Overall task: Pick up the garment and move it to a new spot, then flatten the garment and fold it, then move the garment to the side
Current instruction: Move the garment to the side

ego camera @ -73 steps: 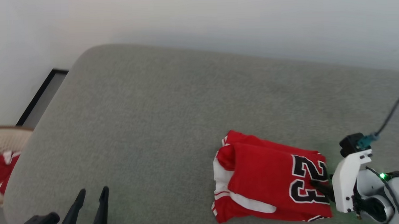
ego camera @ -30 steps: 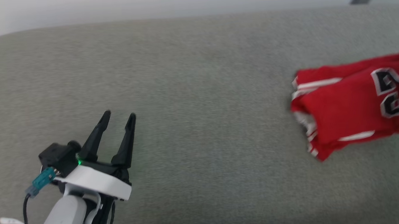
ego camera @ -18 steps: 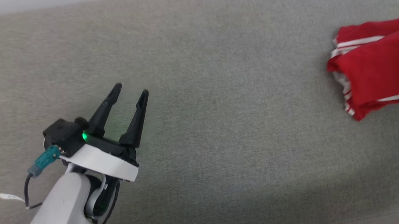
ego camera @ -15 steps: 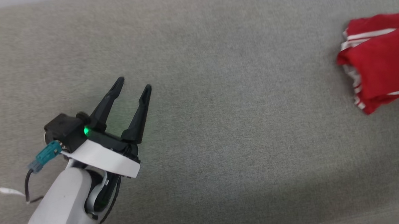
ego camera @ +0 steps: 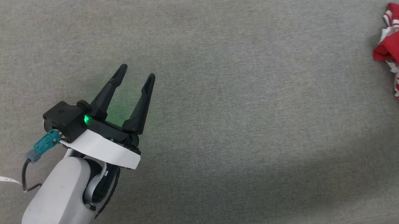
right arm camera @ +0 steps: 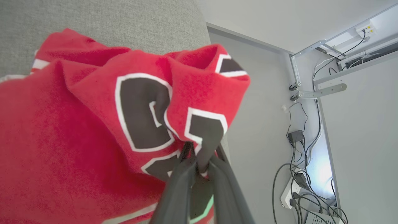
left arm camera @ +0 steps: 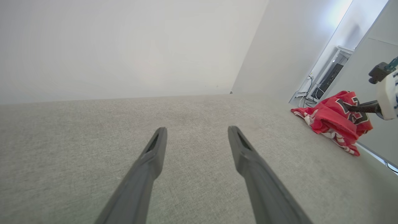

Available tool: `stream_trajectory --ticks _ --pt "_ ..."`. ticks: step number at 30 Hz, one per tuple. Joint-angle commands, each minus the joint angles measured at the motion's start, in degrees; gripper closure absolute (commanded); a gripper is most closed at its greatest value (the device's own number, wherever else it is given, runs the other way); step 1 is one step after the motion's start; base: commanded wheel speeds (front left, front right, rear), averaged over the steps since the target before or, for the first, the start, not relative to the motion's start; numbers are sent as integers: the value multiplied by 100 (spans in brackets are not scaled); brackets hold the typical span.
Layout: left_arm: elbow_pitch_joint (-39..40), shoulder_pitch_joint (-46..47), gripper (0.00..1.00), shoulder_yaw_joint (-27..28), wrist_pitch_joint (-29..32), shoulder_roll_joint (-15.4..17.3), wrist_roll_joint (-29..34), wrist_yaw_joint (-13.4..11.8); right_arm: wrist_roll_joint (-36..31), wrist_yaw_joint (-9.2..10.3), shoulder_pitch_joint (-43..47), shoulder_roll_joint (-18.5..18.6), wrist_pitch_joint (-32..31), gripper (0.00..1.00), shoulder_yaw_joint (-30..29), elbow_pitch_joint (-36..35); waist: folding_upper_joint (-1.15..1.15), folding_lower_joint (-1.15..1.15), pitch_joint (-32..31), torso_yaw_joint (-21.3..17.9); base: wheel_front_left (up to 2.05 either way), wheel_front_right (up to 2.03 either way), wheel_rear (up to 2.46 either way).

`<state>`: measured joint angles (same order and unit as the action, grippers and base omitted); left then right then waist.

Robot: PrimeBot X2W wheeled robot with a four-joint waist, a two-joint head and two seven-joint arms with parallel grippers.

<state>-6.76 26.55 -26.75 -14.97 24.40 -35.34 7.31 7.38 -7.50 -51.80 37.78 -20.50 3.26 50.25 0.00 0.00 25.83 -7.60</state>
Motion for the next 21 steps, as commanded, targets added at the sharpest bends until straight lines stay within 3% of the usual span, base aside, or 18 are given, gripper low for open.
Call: stream_trajectory --ticks 1,3,5,6,14,21 --pt "3 47 0 1 -28 33 -7 20 -127 2 -83 -86 91 86 -48 71 0 0 27 57 0 0 0" --pt "18 36 0 33 -28 24 -35 20 -232 2 -125 -140 136 61 -132 190 0 0 32 82 0 0 0" --pt "38 5 0 64 -28 40 -46 20 -322 3 -203 -143 168 4 -221 280 0 0 28 91 0 0 0" --pt "44 -15 0 82 -28 50 -50 20 -351 2 -221 -153 193 0 -247 322 0 0 23 90 0 0 0" --pt "92 -210 0 286 -28 76 -65 20 -429 2 -362 -219 373 0 -244 390 0 0 -130 -2 0 0 0" --pt "81 -476 0 456 -28 29 -76 20 -44 2 -245 -338 767 0 -176 339 0 0 -473 -17 0 0 0"
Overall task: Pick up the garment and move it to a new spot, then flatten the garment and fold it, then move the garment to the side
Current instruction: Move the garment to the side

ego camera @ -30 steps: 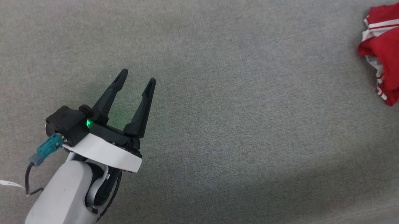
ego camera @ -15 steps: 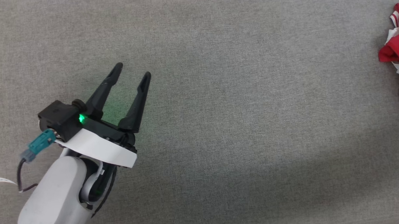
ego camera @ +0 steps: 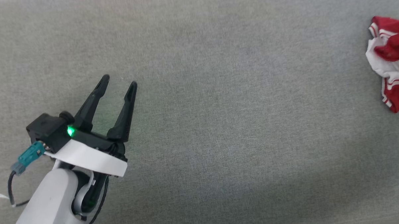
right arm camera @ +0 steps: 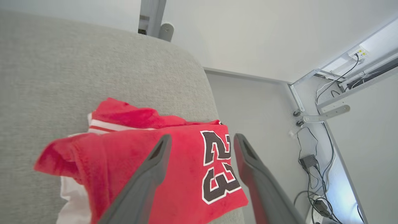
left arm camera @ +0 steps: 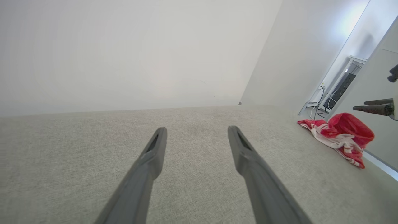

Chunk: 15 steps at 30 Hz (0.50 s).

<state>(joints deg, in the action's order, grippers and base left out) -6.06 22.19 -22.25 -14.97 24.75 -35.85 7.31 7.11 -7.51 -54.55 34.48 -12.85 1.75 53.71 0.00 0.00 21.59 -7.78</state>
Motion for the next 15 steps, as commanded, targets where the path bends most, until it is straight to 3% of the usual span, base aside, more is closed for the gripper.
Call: stream_trajectory --ticks 1,11,15 --pt "-18 -88 0 39 -28 -12 -41 20 51 4 70 -48 65 0 20 -33 0 0 -117 7 0 0 0" --pt "-219 -562 0 450 -28 -77 -134 20 768 4 580 -439 760 0 678 -542 0 0 -823 94 0 0 0" --pt "-260 -805 0 897 -28 -189 -2 20 1013 4 851 -477 957 0 1033 -793 0 0 -1113 140 0 0 0"
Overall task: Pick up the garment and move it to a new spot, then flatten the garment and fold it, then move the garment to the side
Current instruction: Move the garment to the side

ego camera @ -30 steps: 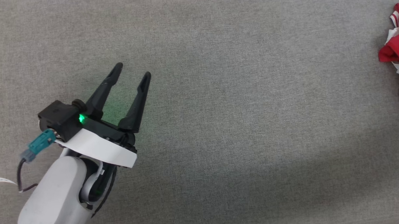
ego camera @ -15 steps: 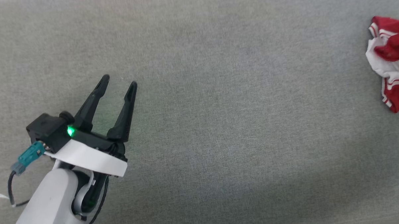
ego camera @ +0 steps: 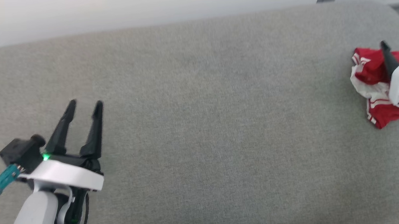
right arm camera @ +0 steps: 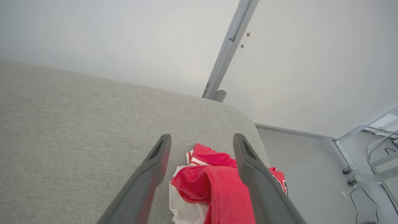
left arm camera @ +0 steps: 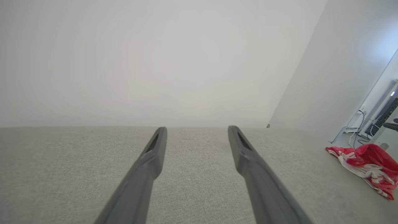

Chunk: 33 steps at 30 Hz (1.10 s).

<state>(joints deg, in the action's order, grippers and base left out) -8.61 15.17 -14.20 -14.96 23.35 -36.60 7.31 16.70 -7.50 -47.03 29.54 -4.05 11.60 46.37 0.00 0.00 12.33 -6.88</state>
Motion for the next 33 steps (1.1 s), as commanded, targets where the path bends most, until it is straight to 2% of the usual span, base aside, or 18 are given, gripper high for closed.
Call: stream_trajectory --ticks 1,7,13,21,33 --pt "-10 -170 0 220 -30 -87 132 20 102 2 173 18 139 0 116 -111 0 0 -262 70 0 0 0" --pt "36 -689 0 919 -30 -308 550 19 480 2 740 -66 671 0 458 -505 0 0 -717 184 0 0 0" --pt "90 -1224 0 1525 -30 -470 904 19 542 2 1335 -98 1243 0 601 -840 0 0 -1067 272 0 0 0" --pt "242 -1810 0 1989 -30 -688 1153 19 378 2 2077 -273 1750 0 339 -1221 0 0 -1290 355 0 0 0" --pt "511 -2370 0 2455 -30 -1005 1421 19 -35 2 3377 -770 1926 0 -467 -2248 0 0 -1543 477 0 0 0"
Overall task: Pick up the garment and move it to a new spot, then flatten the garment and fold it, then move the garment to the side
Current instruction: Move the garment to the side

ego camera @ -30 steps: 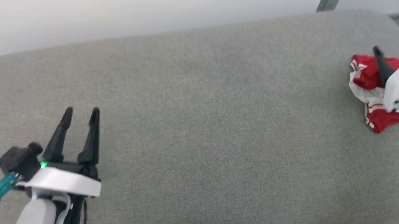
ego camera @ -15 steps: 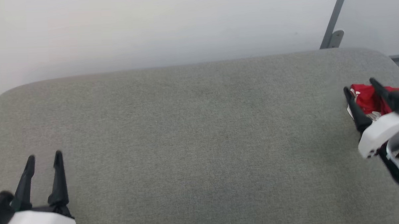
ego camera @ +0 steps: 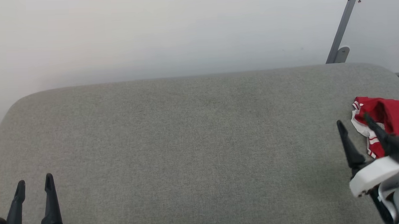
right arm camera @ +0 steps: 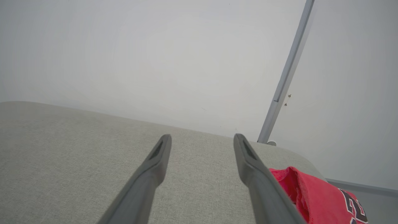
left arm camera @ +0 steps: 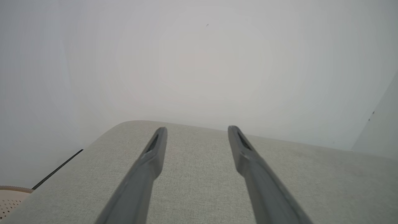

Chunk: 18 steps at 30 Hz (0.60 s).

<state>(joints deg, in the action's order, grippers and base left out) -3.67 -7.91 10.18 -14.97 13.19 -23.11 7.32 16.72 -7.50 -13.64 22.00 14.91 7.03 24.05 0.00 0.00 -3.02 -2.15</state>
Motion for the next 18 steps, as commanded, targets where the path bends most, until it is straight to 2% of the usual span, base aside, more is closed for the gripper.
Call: stream_trajectory --ticks 1,7,18 --pt "38 -94 0 29 -28 -6 83 18 -74 2 175 -73 30 0 -75 -148 0 0 -22 9 0 0 0" --pt "167 -288 0 25 -28 -153 138 18 -241 2 894 -427 30 0 -434 -841 0 0 -98 40 0 0 0" --pt "276 -448 0 -124 -28 -293 255 18 -462 3 1598 -787 31 0 -781 -1350 0 0 -218 60 0 0 0"
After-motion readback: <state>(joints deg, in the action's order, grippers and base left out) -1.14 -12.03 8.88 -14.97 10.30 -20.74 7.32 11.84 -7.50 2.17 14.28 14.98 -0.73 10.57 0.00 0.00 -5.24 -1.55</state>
